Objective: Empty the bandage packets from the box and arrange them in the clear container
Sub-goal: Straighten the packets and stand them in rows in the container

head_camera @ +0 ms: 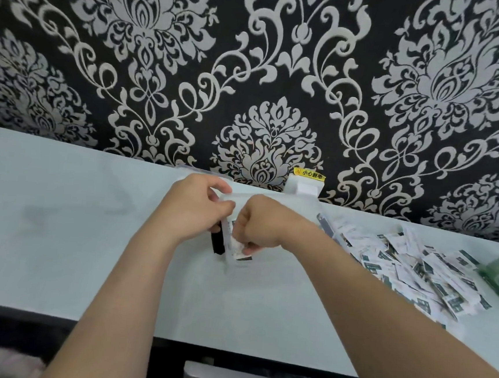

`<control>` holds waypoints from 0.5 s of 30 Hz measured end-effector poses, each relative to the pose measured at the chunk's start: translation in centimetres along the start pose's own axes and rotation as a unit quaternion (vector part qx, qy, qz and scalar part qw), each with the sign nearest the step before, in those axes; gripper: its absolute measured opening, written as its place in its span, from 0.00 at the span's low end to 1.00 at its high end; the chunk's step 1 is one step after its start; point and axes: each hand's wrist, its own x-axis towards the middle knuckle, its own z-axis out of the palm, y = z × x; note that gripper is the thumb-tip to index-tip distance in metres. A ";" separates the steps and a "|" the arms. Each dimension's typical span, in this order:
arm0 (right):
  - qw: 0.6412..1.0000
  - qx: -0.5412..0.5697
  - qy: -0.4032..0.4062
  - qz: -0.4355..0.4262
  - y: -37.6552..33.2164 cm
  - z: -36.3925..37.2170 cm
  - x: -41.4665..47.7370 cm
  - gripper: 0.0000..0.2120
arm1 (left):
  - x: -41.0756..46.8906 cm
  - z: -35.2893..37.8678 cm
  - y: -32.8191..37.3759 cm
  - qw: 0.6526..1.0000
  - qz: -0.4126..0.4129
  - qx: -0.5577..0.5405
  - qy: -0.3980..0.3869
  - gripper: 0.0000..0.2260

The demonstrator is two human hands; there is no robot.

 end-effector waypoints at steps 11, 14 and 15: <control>0.980 -0.185 -0.061 -0.042 -1.7 -0.5 -1.6 0.16 | -0.7 -0.4 0.8 0.999 0.001 0.042 -0.020 0.08; 0.990 -0.128 -0.042 -0.031 -1.1 -0.6 -1.6 0.15 | -0.4 -0.3 0.9 0.994 0.001 0.106 0.009 0.12; 0.995 -0.089 -0.028 -0.030 -0.6 -1.0 -1.7 0.14 | -0.3 -0.1 1.1 0.992 0.002 0.123 0.038 0.13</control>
